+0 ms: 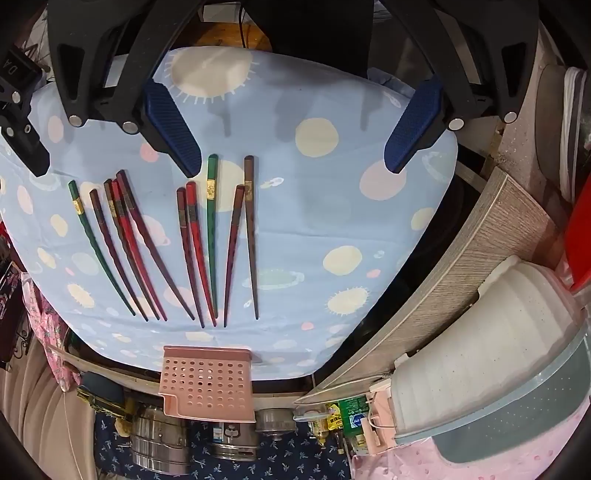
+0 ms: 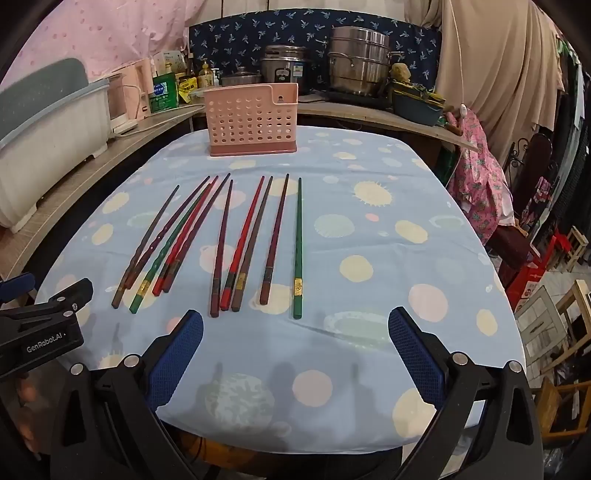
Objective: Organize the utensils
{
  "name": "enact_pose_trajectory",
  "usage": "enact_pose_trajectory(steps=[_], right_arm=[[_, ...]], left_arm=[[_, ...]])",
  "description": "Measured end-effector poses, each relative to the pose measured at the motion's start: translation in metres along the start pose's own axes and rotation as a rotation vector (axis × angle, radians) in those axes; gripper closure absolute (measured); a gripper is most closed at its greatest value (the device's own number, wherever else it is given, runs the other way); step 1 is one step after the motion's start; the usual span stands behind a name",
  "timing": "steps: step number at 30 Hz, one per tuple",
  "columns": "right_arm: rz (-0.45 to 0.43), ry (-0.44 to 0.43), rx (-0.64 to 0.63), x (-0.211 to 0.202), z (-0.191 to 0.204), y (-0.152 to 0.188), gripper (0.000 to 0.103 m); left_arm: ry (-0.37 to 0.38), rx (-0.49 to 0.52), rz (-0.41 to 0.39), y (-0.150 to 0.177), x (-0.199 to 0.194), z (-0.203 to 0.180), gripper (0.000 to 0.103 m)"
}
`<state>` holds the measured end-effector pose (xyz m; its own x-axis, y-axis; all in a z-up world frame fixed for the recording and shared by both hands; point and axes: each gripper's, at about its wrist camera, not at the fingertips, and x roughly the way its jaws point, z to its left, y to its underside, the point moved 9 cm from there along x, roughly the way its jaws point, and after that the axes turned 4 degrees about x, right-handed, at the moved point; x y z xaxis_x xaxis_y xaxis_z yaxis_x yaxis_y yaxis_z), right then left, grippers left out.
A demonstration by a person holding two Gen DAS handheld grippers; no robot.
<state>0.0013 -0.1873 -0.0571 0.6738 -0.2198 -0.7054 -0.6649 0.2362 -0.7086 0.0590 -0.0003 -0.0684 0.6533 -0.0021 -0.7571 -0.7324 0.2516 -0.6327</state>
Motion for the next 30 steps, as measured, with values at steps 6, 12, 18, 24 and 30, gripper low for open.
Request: enact_pose_trajectory(steps=[6,12,18,24,30], right_arm=[[-0.001,0.0,-0.001,-0.001,-0.002,0.0,0.007],[-0.005,0.001,0.003,-0.004,-0.002,0.0,0.007],[-0.004,-0.003,0.004,-0.004,-0.003,-0.001,0.007],[-0.005,-0.003,0.007,-0.004,-0.005,-0.001,0.007],[-0.01,0.0,0.003,-0.006,-0.004,-0.001,0.007]], left_arm=[[0.02,-0.016,0.004,-0.004,-0.006,0.0,0.008],[0.006,0.0,-0.011,-0.004,-0.009,-0.006,0.008],[0.005,0.011,-0.01,-0.002,-0.009,-0.009,0.008],[0.0,0.012,-0.01,-0.002,-0.009,-0.009,0.008],[0.0,0.008,-0.008,-0.001,-0.009,-0.009,0.008]])
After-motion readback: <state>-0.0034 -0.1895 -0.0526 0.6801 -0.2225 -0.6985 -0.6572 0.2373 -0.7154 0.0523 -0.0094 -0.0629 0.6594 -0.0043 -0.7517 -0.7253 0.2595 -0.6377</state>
